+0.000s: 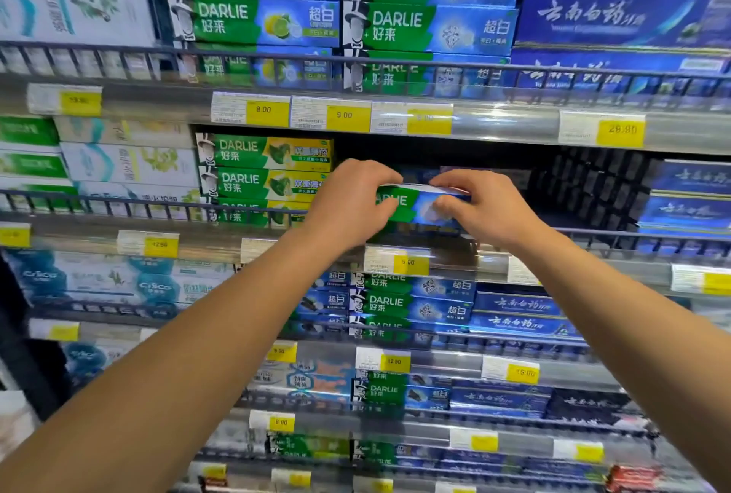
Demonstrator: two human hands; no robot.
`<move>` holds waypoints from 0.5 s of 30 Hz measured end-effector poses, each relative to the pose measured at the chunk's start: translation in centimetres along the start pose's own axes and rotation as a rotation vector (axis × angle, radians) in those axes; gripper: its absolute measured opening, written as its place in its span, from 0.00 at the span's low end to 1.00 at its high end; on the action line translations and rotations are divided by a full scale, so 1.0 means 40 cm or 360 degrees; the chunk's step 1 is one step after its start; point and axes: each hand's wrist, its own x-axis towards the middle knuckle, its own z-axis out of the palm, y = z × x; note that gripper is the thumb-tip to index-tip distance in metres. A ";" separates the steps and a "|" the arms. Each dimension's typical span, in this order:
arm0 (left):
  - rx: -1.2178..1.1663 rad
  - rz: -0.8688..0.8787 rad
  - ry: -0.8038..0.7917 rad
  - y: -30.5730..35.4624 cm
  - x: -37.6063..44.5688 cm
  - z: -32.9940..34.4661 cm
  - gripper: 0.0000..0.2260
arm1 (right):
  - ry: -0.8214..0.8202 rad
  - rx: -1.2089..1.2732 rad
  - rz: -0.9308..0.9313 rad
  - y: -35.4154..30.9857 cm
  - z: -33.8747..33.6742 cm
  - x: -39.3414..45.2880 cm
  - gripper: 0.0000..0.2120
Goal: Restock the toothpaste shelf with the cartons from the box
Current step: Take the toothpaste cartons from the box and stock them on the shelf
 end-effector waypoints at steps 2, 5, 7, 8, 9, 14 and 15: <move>0.0028 0.0001 0.0064 -0.017 -0.025 0.012 0.16 | -0.0012 0.0008 0.0043 0.010 0.005 0.004 0.15; 0.0054 0.0014 0.0070 -0.036 -0.068 0.028 0.20 | -0.0034 0.0008 0.0059 0.017 0.016 0.008 0.15; 0.0074 0.0012 0.0053 -0.033 -0.076 0.031 0.22 | -0.0024 0.0024 0.0057 0.015 0.018 0.014 0.15; 0.0082 0.0004 0.0048 -0.029 -0.075 0.029 0.23 | -0.0018 0.0028 0.0051 0.012 0.018 0.018 0.15; 0.0092 -0.0003 0.0041 -0.025 -0.071 0.027 0.23 | -0.0014 0.0025 0.0049 0.011 0.017 0.022 0.15; 0.0155 -0.0034 -0.0066 -0.022 -0.050 0.024 0.25 | -0.0123 -0.0050 0.0111 0.026 0.022 0.042 0.14; 0.0168 -0.0034 -0.0091 -0.022 -0.048 0.026 0.25 | -0.0138 -0.0057 0.0126 0.030 0.025 0.045 0.14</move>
